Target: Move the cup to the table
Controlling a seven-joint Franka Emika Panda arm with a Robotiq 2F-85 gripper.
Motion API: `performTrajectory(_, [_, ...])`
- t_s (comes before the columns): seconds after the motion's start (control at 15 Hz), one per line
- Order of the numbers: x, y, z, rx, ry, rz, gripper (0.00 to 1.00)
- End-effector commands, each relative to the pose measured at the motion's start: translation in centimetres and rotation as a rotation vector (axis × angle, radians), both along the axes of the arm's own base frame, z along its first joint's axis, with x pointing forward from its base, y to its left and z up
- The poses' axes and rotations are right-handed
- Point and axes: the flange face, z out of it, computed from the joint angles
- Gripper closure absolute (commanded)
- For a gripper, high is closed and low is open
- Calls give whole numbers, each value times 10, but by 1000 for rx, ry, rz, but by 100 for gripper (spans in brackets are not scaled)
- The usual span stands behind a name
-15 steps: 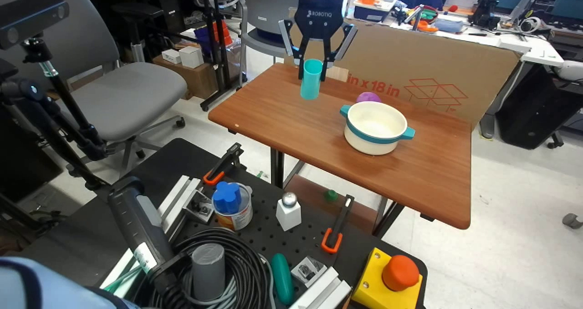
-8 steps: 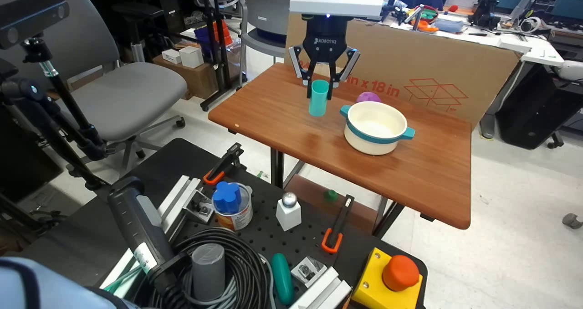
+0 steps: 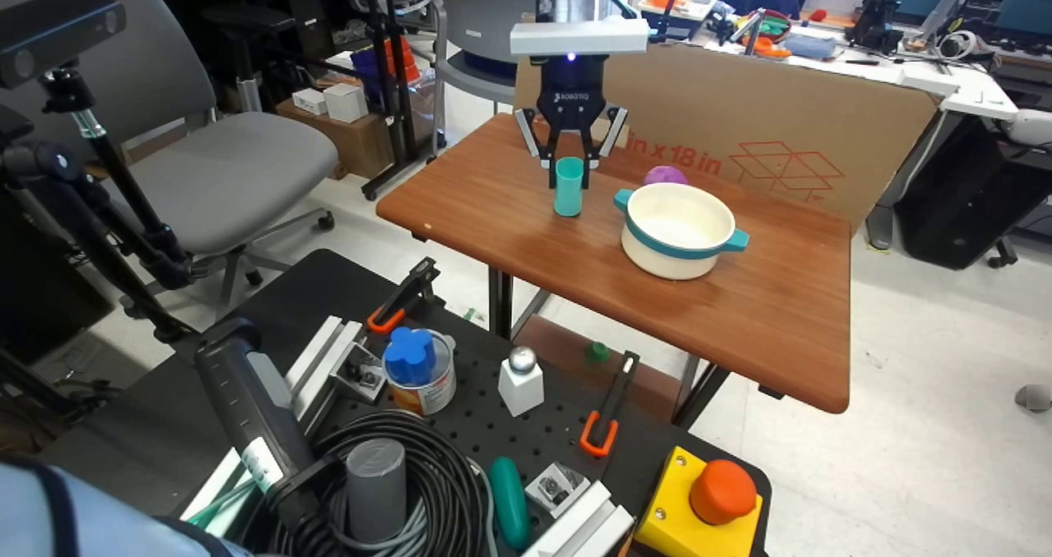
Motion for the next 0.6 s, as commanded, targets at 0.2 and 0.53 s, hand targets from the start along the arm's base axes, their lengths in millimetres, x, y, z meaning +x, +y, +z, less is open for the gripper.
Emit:
performTrajectory(0.2, [10,8,-20,-47,21,16,27])
performTrajectory(0.53, [-15,14,-14,-37,30,72,0])
